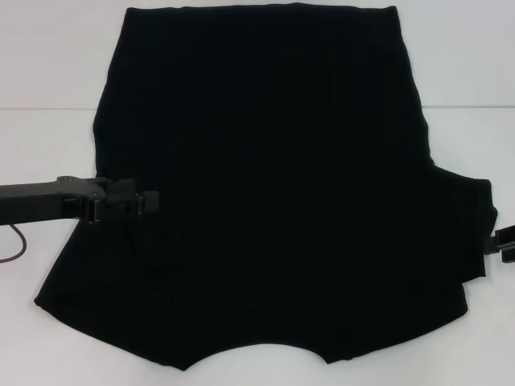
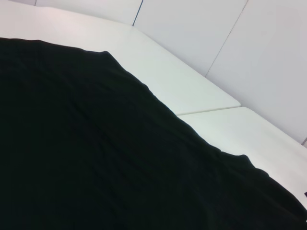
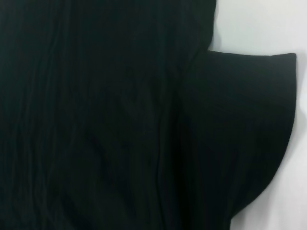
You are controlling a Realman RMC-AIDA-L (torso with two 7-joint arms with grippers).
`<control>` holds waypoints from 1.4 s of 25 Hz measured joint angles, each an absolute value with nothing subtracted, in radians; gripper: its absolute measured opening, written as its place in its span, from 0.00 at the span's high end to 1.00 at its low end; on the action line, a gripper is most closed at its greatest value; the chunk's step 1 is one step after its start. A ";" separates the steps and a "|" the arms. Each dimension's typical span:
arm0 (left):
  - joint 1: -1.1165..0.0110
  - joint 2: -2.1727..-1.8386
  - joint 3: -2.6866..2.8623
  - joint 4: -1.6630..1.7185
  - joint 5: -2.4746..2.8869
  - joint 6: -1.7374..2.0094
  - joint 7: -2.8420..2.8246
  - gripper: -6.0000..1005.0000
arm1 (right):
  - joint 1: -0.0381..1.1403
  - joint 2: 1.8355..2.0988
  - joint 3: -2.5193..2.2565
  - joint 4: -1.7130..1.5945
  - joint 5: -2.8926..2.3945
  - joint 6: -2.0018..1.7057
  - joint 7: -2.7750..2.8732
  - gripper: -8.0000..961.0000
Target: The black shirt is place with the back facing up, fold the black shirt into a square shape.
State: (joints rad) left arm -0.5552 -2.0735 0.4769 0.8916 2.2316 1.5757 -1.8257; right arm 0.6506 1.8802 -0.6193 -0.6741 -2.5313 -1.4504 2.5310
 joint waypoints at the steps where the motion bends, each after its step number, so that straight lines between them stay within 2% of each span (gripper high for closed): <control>1: -0.555 -2.074 0.477 0.891 2.230 1.575 -1.825 0.34 | 0.651 1.884 -0.619 -0.673 -2.532 -1.445 2.531 0.54; 6: -0.554 -2.076 0.477 0.891 2.229 1.564 -1.824 0.34 | 0.651 1.902 -0.620 -0.653 -2.532 -1.398 2.531 0.56; 21: -0.560 -2.078 0.477 0.891 2.229 1.559 -1.822 0.34 | 0.663 1.910 -0.620 -0.619 -2.529 -1.351 2.530 0.61; 26: -0.560 -2.080 0.477 0.891 2.229 1.550 -1.823 0.34 | 0.668 1.909 -0.622 -0.614 -2.531 -1.348 2.531 0.85; 35: -0.559 -2.080 0.477 0.891 2.207 1.549 -1.822 0.34 | 0.663 1.906 -0.620 -0.611 -2.531 -1.354 2.531 0.96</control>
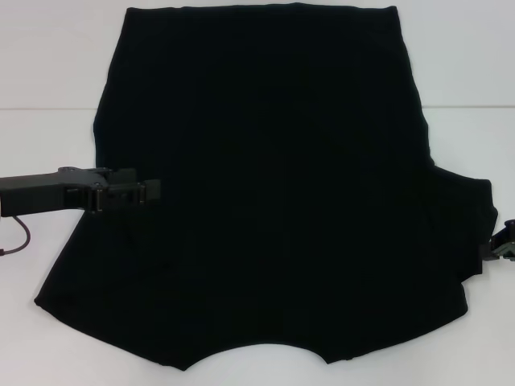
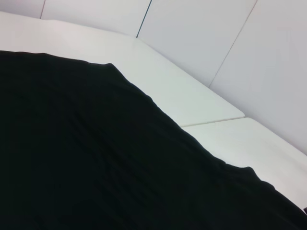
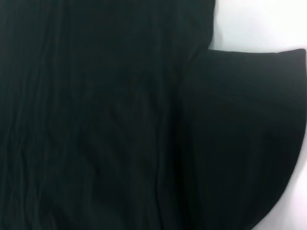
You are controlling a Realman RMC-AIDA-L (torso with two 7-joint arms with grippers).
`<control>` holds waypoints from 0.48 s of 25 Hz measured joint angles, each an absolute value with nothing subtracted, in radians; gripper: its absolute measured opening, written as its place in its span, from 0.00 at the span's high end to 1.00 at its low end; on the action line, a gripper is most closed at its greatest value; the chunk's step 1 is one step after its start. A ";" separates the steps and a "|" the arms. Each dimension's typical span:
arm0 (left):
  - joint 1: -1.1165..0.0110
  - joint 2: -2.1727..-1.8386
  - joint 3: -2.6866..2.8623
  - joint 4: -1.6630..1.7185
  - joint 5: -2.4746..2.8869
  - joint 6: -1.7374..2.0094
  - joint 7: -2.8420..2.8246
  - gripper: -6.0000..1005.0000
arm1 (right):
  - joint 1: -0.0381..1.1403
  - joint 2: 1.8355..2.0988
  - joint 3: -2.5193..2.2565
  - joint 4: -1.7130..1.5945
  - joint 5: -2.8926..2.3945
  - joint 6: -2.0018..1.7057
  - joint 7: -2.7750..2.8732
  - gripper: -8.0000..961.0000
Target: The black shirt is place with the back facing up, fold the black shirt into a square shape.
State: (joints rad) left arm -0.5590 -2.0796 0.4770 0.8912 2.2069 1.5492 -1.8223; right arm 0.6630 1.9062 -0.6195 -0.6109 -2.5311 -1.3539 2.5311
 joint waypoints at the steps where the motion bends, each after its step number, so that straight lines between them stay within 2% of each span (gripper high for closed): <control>1: -0.558 -2.079 0.477 0.891 2.205 1.549 -1.822 0.34 | 0.662 1.905 -0.618 -0.611 -2.531 -1.354 2.531 0.98; 10: -0.556 -2.080 0.477 0.891 2.203 1.548 -1.821 0.34 | 0.660 1.899 -0.609 -0.618 -2.526 -1.376 2.530 0.98; 12: -0.555 -2.080 0.477 0.891 2.203 1.548 -1.821 0.34 | 0.660 1.899 -0.607 -0.616 -2.526 -1.377 2.530 0.91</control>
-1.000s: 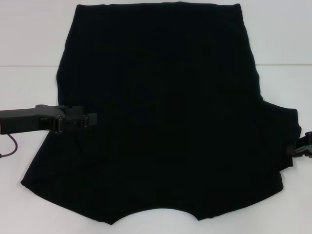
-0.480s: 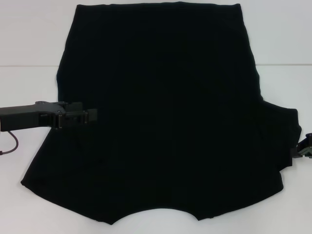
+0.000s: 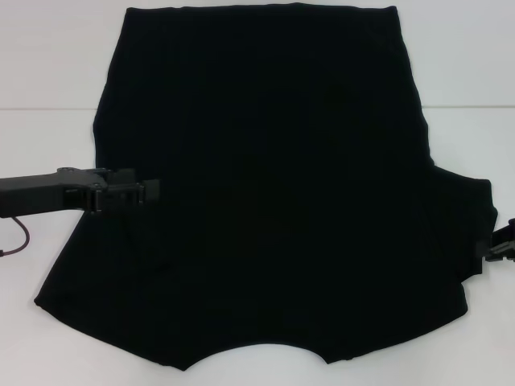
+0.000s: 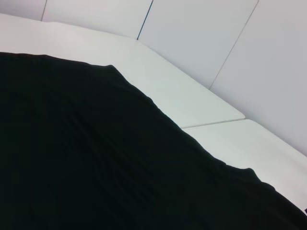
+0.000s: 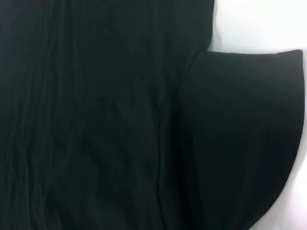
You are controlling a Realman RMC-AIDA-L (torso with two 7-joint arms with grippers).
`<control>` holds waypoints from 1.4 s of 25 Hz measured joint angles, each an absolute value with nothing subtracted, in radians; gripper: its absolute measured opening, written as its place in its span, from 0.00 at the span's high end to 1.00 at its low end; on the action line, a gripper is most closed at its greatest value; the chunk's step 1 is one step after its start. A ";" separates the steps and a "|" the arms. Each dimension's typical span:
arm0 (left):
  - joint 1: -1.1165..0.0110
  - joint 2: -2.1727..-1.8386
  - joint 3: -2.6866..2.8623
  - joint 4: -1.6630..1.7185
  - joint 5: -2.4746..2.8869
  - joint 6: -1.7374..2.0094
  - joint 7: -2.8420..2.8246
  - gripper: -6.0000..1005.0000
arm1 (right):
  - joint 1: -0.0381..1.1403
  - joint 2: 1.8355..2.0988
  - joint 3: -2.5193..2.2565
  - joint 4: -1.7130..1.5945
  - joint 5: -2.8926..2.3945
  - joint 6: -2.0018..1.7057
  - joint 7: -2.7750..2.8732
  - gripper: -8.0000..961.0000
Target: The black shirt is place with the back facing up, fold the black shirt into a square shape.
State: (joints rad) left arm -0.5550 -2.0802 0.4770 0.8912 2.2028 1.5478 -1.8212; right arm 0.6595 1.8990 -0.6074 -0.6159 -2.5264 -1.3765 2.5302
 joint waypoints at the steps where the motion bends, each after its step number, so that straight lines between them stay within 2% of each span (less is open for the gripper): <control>1: -0.554 -2.080 0.477 0.891 2.201 1.548 -1.821 0.34 | 0.660 1.899 -0.607 -0.615 -2.527 -1.376 2.531 0.88; 4: -0.553 -2.080 0.477 0.891 2.194 1.548 -1.821 0.34 | 0.660 1.899 -0.607 -0.612 -2.529 -1.371 2.538 0.77; 9: -0.553 -2.080 0.477 0.891 2.193 1.546 -1.821 0.34 | 0.661 1.906 -0.609 -0.609 -2.529 -1.353 2.542 0.65; 20: -0.552 -2.082 0.477 0.891 2.193 1.536 -1.821 0.34 | 0.683 1.912 -0.634 -0.565 -2.545 -1.298 2.555 0.66; 23: -0.551 -2.082 0.477 0.891 2.193 1.536 -1.821 0.34 | 0.682 1.912 -0.629 -0.572 -2.538 -1.302 2.551 0.72; 28: -0.550 -2.082 0.477 0.891 2.193 1.535 -1.821 0.34 | 0.680 1.905 -0.625 -0.580 -2.537 -1.312 2.551 0.94; 35: -0.551 -2.083 0.477 0.891 2.179 1.535 -1.821 0.34 | 0.656 1.892 -0.572 -0.642 -2.536 -1.347 2.550 0.98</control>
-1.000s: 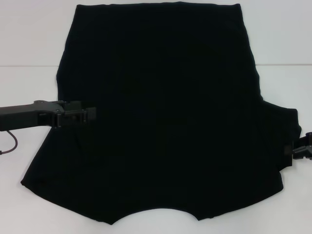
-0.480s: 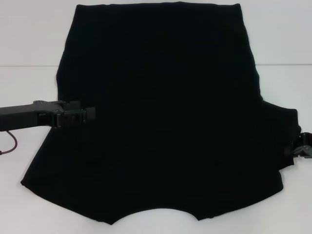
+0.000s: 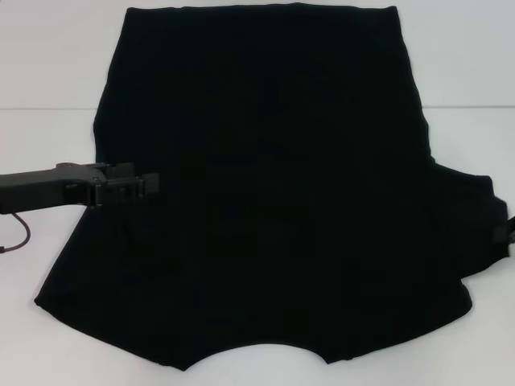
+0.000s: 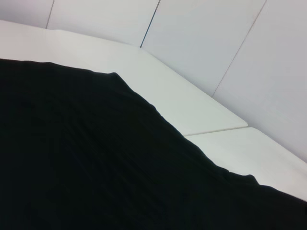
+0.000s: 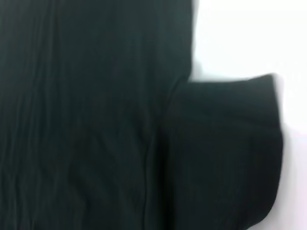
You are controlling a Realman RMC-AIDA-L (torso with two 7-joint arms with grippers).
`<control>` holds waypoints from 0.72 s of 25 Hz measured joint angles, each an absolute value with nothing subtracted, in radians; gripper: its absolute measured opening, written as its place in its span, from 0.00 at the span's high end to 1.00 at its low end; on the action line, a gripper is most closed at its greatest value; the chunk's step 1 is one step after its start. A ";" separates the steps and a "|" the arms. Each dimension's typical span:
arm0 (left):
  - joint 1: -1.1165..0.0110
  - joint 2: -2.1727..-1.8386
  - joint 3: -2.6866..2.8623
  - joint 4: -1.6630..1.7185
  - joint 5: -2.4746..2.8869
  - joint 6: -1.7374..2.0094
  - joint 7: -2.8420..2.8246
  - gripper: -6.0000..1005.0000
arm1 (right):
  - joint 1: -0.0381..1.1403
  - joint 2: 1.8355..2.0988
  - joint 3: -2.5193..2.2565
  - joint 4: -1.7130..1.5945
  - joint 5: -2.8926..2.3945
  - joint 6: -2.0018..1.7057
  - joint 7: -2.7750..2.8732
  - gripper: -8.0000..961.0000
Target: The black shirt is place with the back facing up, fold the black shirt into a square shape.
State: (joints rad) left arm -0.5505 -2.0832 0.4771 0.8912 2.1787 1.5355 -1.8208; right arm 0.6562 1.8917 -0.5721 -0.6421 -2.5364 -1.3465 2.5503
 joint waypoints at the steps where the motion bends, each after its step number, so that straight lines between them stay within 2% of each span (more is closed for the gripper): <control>1: -0.551 -2.083 0.477 0.891 2.177 1.535 -1.821 0.34 | 0.653 1.889 -0.561 -0.647 -2.536 -1.349 2.549 0.98; 12: -0.530 -2.083 0.475 0.893 2.112 1.536 -1.825 0.34 | 0.642 1.853 -0.464 -0.660 -2.536 -1.347 2.549 0.98; 18: -0.520 -2.081 0.474 0.895 2.085 1.536 -1.827 0.34 | 0.657 1.850 -0.429 -0.675 -2.533 -1.339 2.552 0.98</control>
State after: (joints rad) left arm -0.5205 -2.0806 0.4740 0.8952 2.0848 1.5359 -1.8268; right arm 0.6574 1.8497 -0.4291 -0.6746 -2.5332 -1.3389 2.5524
